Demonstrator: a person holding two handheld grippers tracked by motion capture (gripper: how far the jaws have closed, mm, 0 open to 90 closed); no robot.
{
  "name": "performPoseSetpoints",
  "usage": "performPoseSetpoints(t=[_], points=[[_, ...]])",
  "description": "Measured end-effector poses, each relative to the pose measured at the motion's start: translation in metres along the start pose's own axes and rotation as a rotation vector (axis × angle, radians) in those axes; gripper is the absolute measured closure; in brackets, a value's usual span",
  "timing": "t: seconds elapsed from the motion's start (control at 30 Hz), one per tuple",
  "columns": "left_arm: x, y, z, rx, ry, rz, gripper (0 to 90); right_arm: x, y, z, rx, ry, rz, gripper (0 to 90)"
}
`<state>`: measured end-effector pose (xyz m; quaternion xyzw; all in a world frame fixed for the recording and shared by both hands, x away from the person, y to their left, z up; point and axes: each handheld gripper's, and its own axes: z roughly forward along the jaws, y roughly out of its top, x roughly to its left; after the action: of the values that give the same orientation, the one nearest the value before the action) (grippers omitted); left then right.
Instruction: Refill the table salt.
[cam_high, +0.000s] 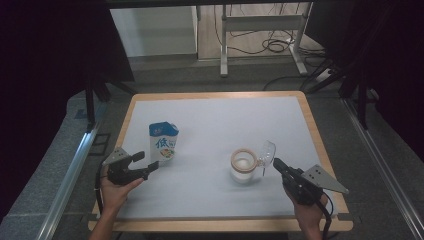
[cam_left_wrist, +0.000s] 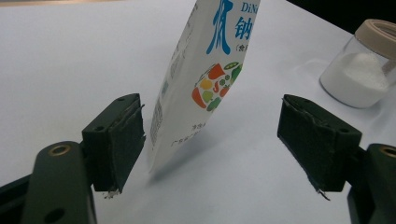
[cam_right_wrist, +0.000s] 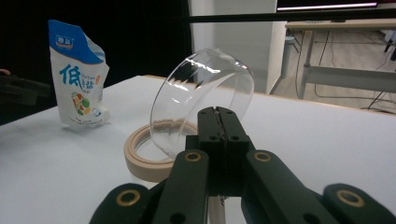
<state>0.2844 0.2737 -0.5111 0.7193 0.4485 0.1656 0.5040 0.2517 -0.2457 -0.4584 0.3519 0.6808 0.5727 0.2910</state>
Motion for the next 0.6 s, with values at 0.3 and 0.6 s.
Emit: performPoseSetpoints(t=[0.3,0.6], points=[[-0.004,0.002,-0.002,-0.01,-0.001,0.008,23.4,-0.004,0.001,0.014,0.037,-0.008,-0.004,90.0],[-0.007,0.001,-0.003,0.001,-0.005,0.01,23.6,0.005,0.006,0.034,0.065,0.027,-0.03,90.0]])
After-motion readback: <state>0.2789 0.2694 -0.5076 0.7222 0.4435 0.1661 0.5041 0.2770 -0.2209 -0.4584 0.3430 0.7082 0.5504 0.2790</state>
